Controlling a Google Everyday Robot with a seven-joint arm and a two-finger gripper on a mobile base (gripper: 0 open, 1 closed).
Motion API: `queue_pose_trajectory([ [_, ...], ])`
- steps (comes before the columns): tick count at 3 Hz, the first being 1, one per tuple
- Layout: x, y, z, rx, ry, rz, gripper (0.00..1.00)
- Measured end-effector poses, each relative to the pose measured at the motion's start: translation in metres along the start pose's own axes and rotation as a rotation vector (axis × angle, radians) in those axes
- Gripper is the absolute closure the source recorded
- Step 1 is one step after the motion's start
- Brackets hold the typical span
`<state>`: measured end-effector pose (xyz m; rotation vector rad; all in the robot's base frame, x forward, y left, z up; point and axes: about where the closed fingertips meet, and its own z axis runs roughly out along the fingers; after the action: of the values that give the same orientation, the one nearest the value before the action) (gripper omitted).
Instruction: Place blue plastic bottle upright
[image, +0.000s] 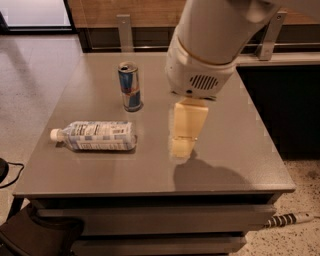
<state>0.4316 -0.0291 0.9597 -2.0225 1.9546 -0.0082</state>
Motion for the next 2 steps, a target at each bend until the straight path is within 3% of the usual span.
queue_pose_trajectory([
  [1,-0.051,0.003,0.039,-0.062,0.053,-0.047,0.0],
  [2,-0.111,-0.004,0.083,-0.126,0.087,-0.035,0.0],
])
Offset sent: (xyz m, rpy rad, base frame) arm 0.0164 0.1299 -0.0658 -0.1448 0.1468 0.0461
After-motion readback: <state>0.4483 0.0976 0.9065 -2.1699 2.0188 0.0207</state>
